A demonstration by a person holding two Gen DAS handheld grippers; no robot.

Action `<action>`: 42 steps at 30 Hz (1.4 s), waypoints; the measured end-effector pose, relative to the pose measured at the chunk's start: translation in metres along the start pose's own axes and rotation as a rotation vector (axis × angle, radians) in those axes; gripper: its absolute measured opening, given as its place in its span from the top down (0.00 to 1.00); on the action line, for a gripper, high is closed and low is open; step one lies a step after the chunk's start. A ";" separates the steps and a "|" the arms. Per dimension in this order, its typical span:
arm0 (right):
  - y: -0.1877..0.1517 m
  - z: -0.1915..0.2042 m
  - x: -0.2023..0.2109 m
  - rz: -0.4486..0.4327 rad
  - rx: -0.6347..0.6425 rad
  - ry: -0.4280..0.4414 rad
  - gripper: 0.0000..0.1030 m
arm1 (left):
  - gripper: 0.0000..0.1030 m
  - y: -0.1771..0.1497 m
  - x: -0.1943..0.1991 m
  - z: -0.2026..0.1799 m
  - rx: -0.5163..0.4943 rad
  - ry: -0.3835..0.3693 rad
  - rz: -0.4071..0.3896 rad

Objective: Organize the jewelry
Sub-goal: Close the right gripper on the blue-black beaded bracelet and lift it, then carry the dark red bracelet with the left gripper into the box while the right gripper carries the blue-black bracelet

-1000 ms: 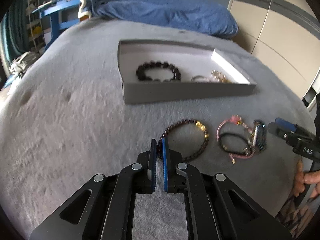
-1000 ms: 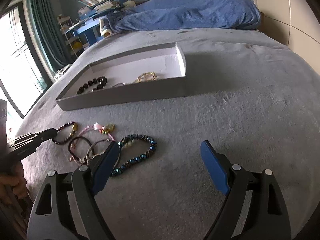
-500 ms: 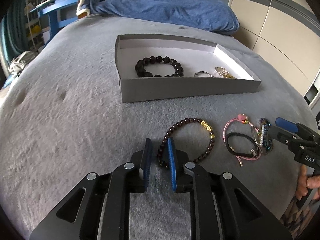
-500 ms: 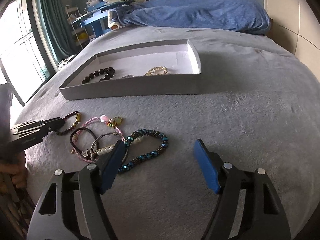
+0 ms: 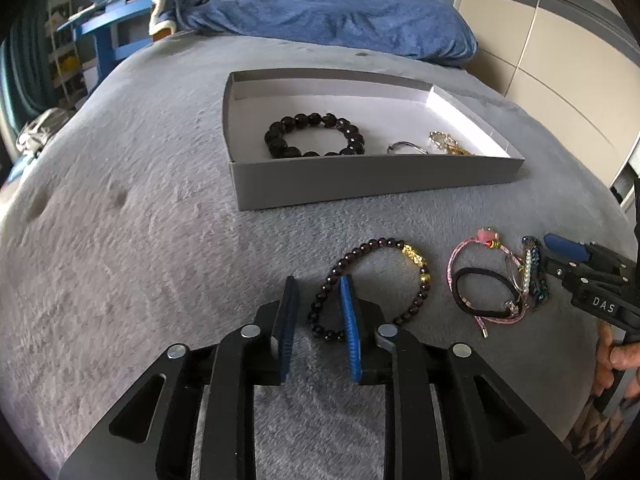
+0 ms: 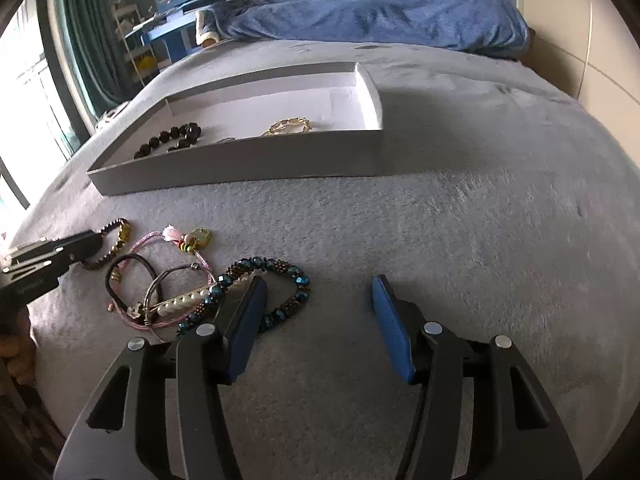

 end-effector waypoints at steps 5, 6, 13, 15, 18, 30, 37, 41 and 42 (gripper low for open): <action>0.001 0.010 0.002 -0.020 0.063 0.007 0.80 | 0.71 0.002 -0.002 -0.002 -0.023 0.012 0.005; 0.001 0.012 0.003 -0.023 0.075 0.009 0.90 | 0.71 0.002 -0.002 -0.003 -0.025 0.013 0.004; 0.012 0.007 0.019 -0.074 0.043 0.020 0.93 | 0.91 0.003 0.005 -0.009 -0.051 -0.006 -0.019; 0.020 0.004 0.029 -0.108 0.023 0.026 0.93 | 0.93 0.007 0.010 -0.012 -0.042 -0.023 -0.038; 0.030 0.000 0.043 -0.149 -0.006 0.036 0.93 | 0.94 0.014 0.021 -0.017 -0.038 -0.044 -0.075; 0.058 -0.022 0.077 -0.236 -0.110 0.081 0.93 | 0.94 0.050 0.054 -0.042 -0.072 -0.095 -0.167; 0.074 -0.026 0.087 -0.258 -0.126 0.105 0.93 | 0.94 0.076 0.068 -0.045 -0.071 -0.104 -0.205; 0.084 -0.025 0.090 -0.268 -0.114 0.107 0.93 | 0.94 0.093 0.075 -0.050 -0.091 -0.106 -0.229; 0.087 -0.024 0.090 -0.270 -0.109 0.108 0.93 | 0.94 0.096 0.076 -0.051 -0.094 -0.106 -0.233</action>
Point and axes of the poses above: each gripper's, at about its wrist camera, not at the fingertips, and x roughly against the way its jaws point, z to its left, y to its top, the point moved 10 cm from there along -x, roughly the way its jaws point, and after that the axes turned 8 degrees about -y, right-handed, at the moved point
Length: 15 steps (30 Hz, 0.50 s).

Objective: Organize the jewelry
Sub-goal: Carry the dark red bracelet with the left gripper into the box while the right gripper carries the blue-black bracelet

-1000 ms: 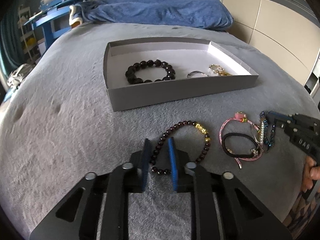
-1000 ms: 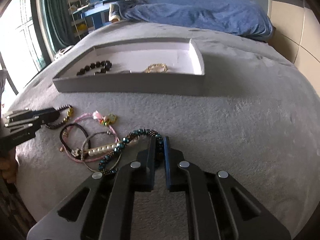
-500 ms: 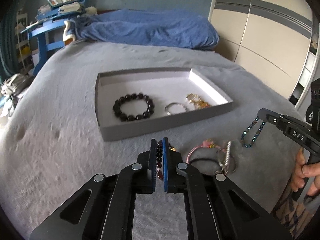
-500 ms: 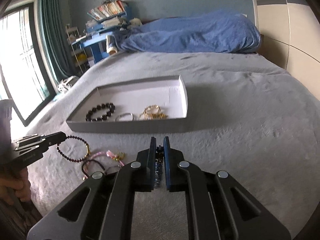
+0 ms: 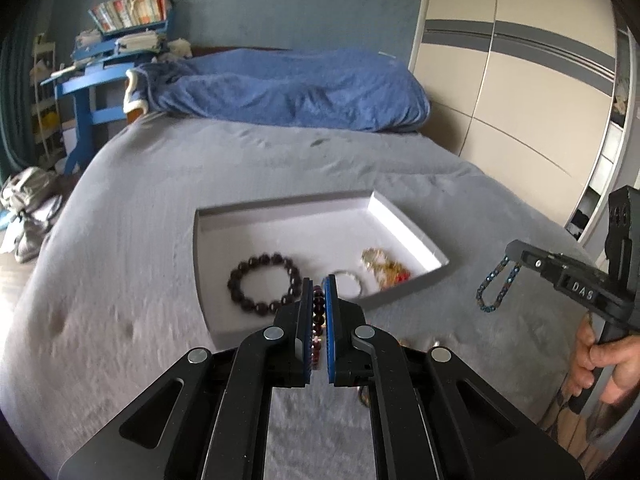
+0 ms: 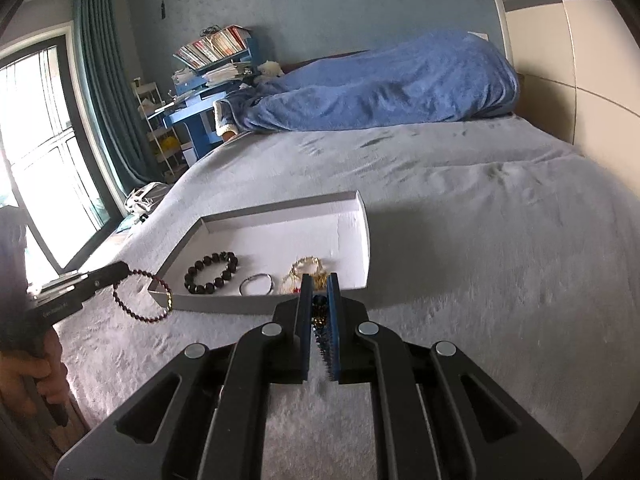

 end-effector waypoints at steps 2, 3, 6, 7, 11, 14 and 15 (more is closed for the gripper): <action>0.005 0.002 -0.001 -0.003 0.007 0.002 0.93 | 0.94 0.010 -0.001 -0.001 -0.009 -0.003 -0.010; 0.007 0.004 -0.001 -0.005 0.010 0.005 0.93 | 0.94 0.013 -0.001 -0.002 -0.012 -0.005 -0.013; 0.017 0.008 -0.004 -0.010 0.010 0.017 0.93 | 0.94 0.025 -0.004 -0.003 -0.015 -0.016 -0.022; 0.021 0.009 -0.005 -0.012 0.010 0.020 0.93 | 0.94 0.029 -0.006 -0.004 -0.015 -0.022 -0.026; 0.034 0.019 -0.012 -0.018 0.030 0.022 0.93 | 0.94 0.041 -0.014 -0.010 -0.014 -0.043 -0.034; 0.045 0.028 -0.022 -0.020 0.052 0.024 0.93 | 0.94 0.046 -0.025 -0.014 -0.020 -0.051 -0.027; 0.050 0.030 -0.025 -0.021 0.056 0.026 0.93 | 0.94 0.047 -0.028 -0.014 -0.023 -0.051 -0.025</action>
Point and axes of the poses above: each gripper's, at about its wrist camera, not at the fingertips, and x roughly against the way its jaws point, z to its left, y to its top, the point moved 10 cm from there along -x, roughly the way its jaws point, and after that the axes turned 8 degrees about -y, right-handed, at the moved point
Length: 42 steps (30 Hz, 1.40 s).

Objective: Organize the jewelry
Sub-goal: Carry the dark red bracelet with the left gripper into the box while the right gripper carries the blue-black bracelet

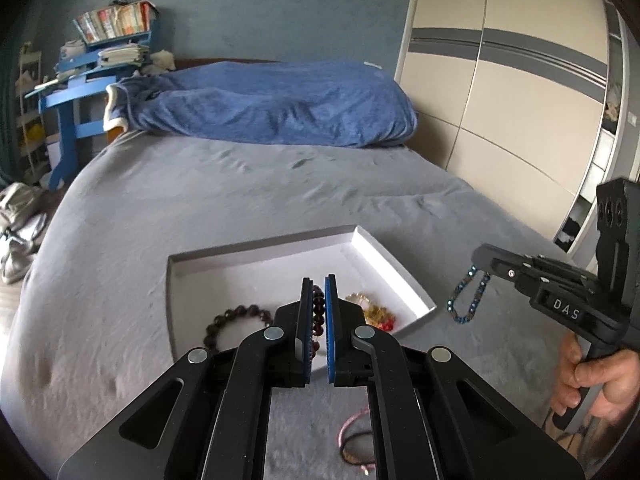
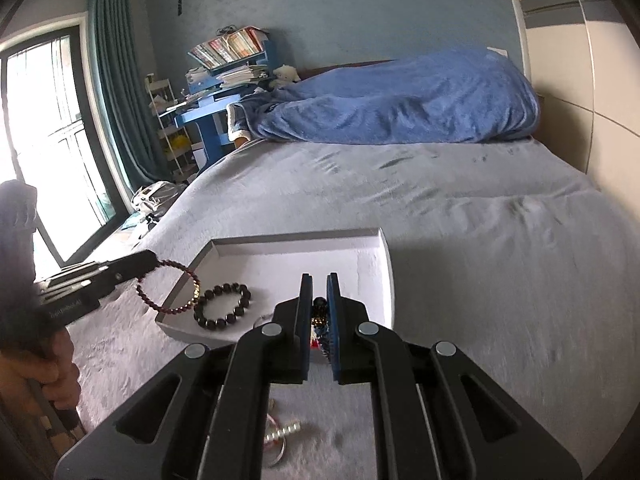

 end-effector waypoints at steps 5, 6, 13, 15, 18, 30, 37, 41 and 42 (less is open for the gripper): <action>0.018 0.009 -0.017 -0.004 0.007 0.013 0.93 | 0.94 0.013 -0.021 0.008 -0.008 0.012 0.017; 0.023 0.011 -0.024 -0.002 0.009 0.016 0.93 | 0.94 0.015 -0.025 0.011 -0.006 0.015 0.020; 0.037 0.024 -0.064 0.028 0.034 0.020 0.93 | 0.94 0.026 -0.059 0.030 0.006 0.031 0.052; 0.039 0.026 -0.078 0.043 0.037 0.020 0.93 | 0.94 0.027 -0.070 0.033 0.001 0.036 0.065; 0.040 0.027 -0.097 0.066 0.039 0.017 0.93 | 0.94 0.026 -0.086 0.037 -0.004 0.041 0.087; 0.016 0.023 -0.150 0.170 0.062 -0.012 0.93 | 0.94 -0.001 -0.132 0.056 -0.002 0.057 0.192; 0.004 0.020 -0.159 0.201 0.079 -0.029 0.93 | 0.94 -0.017 -0.143 0.066 0.007 0.091 0.244; -0.004 0.014 -0.166 0.231 0.076 -0.041 0.93 | 0.94 -0.026 -0.145 0.071 0.011 0.105 0.272; -0.006 0.012 -0.167 0.238 0.075 -0.046 0.93 | 0.94 -0.027 -0.146 0.073 0.014 0.108 0.278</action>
Point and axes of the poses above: each gripper's, at about its wrist camera, not at the fingertips, and x roughly against the way its jaws point, z to its left, y to its top, the point moved 10 cm from there along -x, roughly the way its jaws point, and after that the axes turned 8 degrees about -y, right-handed, at the moved point
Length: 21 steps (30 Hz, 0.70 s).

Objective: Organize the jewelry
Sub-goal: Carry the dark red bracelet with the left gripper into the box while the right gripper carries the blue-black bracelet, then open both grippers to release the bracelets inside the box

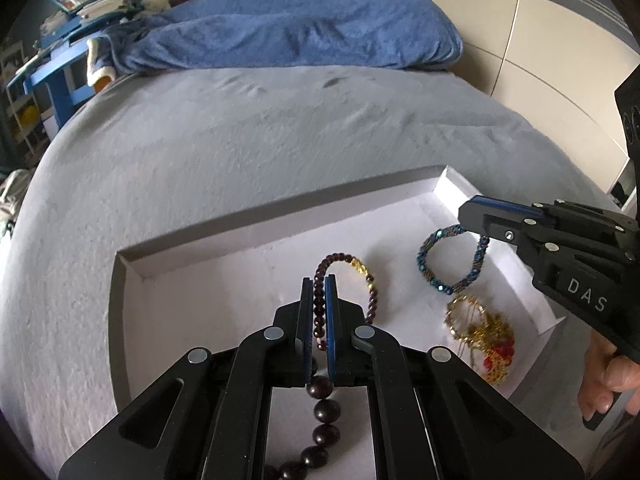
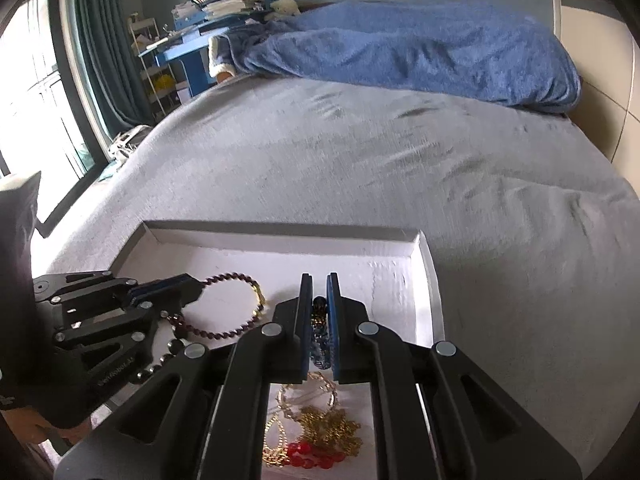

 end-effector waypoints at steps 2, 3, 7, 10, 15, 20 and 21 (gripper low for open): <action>-0.004 -0.004 -0.003 0.014 -0.006 -0.008 0.93 | 0.94 -0.001 -0.002 0.002 0.005 0.008 0.010; -0.005 -0.005 -0.004 0.017 -0.008 -0.010 0.93 | 0.94 -0.003 -0.003 0.004 0.010 0.017 0.015; -0.011 -0.013 -0.009 0.036 -0.014 -0.036 0.93 | 0.92 -0.005 -0.004 0.009 0.017 0.029 0.029; -0.014 -0.019 -0.012 0.046 -0.016 -0.054 0.93 | 0.84 -0.007 -0.003 0.014 0.029 0.037 0.033; -0.017 -0.024 -0.013 0.060 -0.023 -0.059 0.75 | 0.63 -0.004 0.006 0.017 0.044 0.040 0.006; -0.014 -0.028 -0.004 0.032 -0.032 -0.062 0.59 | 0.44 -0.001 0.019 0.016 0.053 0.032 -0.029; -0.014 -0.030 -0.002 0.029 -0.035 -0.065 0.54 | 0.39 -0.001 0.022 0.015 0.054 0.033 -0.038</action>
Point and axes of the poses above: each gripper's, at about its wrist camera, not at the fingertips, and x roughly against the way its jaws point, z to its left, y to its top, the point moved 10 cm from there along -x, roughly the way its jaws point, and after that the axes turned 8 degrees about -y, right-handed, at the moved point
